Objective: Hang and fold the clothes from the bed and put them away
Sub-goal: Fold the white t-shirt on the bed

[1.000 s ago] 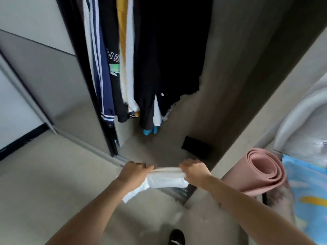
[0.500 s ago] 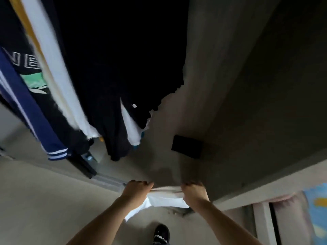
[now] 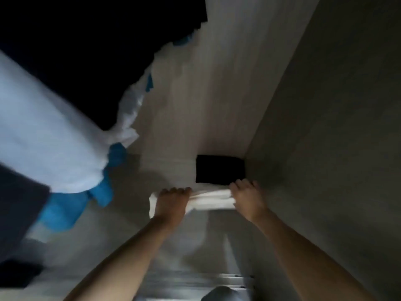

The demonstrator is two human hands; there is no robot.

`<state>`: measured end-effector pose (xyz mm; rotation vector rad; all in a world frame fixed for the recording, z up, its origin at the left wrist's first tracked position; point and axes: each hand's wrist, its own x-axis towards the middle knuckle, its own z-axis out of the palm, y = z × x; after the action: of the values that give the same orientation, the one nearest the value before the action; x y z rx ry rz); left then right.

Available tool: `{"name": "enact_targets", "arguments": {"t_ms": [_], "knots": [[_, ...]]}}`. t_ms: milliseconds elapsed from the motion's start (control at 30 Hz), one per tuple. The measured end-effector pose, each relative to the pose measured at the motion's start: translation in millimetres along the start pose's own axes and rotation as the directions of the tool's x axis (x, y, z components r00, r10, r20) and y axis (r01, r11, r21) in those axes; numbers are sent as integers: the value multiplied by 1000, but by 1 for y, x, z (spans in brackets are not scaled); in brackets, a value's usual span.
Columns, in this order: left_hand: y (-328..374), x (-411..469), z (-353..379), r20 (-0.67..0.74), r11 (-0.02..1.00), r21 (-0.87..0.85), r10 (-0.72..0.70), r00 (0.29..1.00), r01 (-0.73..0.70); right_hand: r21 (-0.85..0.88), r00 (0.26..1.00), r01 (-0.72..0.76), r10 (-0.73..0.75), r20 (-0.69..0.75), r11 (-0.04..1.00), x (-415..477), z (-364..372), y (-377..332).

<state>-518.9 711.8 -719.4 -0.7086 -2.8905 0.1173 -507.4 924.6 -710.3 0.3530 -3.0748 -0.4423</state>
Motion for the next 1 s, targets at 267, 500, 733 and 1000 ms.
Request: {"name": "enact_targets", "arguments": {"t_ms": [267, 500, 733, 1000], "knots": [[52, 23, 213, 491, 989, -140, 105, 865, -40, 18, 880, -183, 156, 449, 983, -22, 205, 4], [62, 9, 160, 569, 988, -134, 142, 810, -79, 169, 909, -258, 179, 376, 951, -52, 155, -5], [73, 18, -32, 454, 980, -151, 188, 871, -132, 277, 897, -333, 212, 387, 901, -103, -28, 23], [78, 4, -220, 368, 936, -202, 345, 863, -288, 219, 851, -425, 306, 426, 878, -166, -219, 34]]}}
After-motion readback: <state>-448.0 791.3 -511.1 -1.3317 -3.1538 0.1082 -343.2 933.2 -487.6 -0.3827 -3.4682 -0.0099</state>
